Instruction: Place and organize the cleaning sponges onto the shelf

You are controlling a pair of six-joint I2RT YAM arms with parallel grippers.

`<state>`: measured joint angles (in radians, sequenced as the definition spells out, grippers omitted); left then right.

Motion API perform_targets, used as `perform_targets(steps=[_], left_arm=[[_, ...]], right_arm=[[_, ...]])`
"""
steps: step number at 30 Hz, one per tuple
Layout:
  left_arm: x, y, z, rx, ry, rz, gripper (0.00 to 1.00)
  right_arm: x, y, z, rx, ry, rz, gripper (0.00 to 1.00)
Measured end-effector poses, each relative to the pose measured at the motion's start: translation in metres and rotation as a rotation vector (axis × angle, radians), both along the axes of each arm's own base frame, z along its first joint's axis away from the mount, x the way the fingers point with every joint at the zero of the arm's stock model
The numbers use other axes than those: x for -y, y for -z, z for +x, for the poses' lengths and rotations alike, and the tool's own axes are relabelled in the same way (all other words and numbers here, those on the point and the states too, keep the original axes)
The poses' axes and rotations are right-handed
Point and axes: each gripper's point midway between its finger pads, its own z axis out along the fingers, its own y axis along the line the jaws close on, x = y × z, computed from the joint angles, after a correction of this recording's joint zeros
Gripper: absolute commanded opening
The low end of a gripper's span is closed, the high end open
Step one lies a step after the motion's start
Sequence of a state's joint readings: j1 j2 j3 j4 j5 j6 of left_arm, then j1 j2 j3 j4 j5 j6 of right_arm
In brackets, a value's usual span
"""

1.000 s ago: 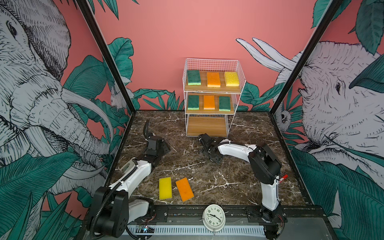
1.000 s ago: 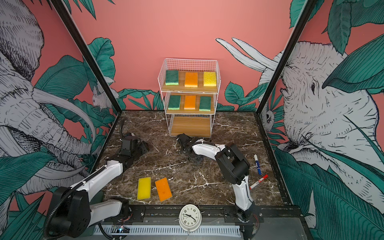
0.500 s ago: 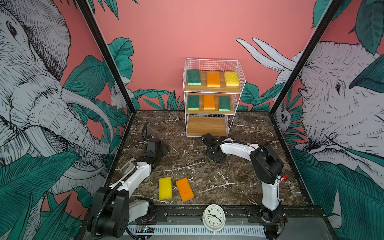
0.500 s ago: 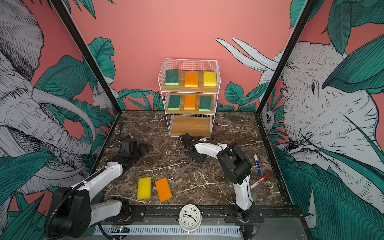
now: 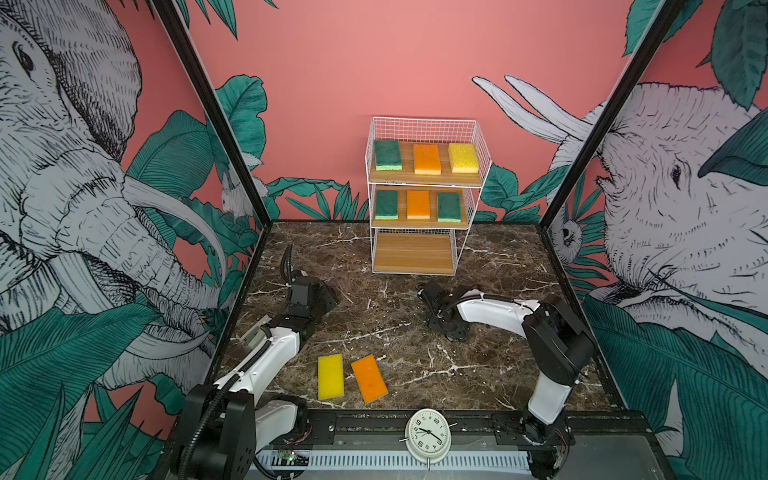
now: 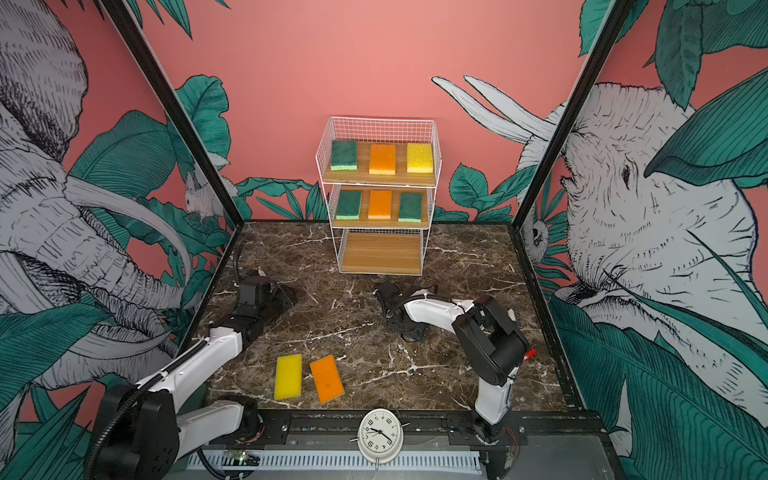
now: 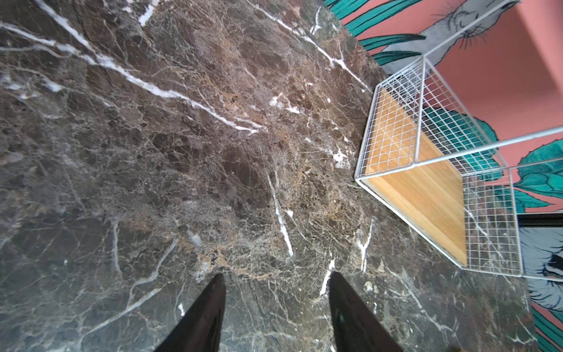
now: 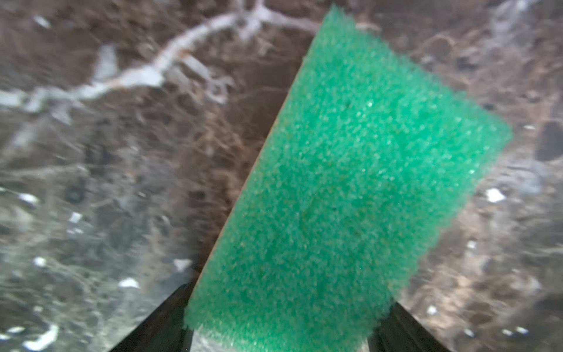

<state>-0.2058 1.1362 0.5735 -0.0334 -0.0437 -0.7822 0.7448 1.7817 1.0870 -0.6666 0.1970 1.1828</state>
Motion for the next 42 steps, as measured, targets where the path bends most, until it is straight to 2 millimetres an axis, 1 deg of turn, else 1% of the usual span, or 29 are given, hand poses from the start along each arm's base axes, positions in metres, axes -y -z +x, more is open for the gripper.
perform_targets(steps=[5, 9, 17, 23, 28, 32, 39, 42], left_arm=[[-0.001, -0.004, -0.005, 0.002, -0.001, 0.0, 0.56], [-0.002, -0.007, -0.008, 0.004, 0.0, 0.004, 0.56], [-0.003, -0.009, -0.011, -0.009, 0.006, 0.018, 0.56], [-0.002, -0.02, -0.004, 0.009, 0.016, 0.027, 0.56], [-0.002, -0.017, -0.004, -0.003, 0.024, 0.042, 0.57], [-0.001, -0.017, -0.001, -0.016, 0.03, 0.047, 0.57], [0.001, -0.019, 0.002, -0.015, 0.04, 0.05, 0.58], [0.001, -0.017, 0.002, -0.023, 0.042, 0.051, 0.58]], right_arm=[[0.024, -0.005, -0.019, 0.003, -0.003, -0.038, 0.87], [0.034, -0.014, -0.023, 0.028, -0.004, -0.05, 0.89], [0.039, -0.013, -0.026, 0.037, -0.046, -0.064, 0.96], [0.042, -0.035, -0.021, 0.113, -0.086, -0.053, 0.97], [0.044, -0.048, -0.017, 0.156, -0.112, -0.055, 0.99], [0.047, -0.054, -0.018, 0.181, -0.11, -0.052, 0.99], [0.051, -0.051, -0.019, 0.178, -0.104, -0.066, 0.99], [0.049, -0.042, -0.021, 0.15, -0.1, -0.067, 0.99]])
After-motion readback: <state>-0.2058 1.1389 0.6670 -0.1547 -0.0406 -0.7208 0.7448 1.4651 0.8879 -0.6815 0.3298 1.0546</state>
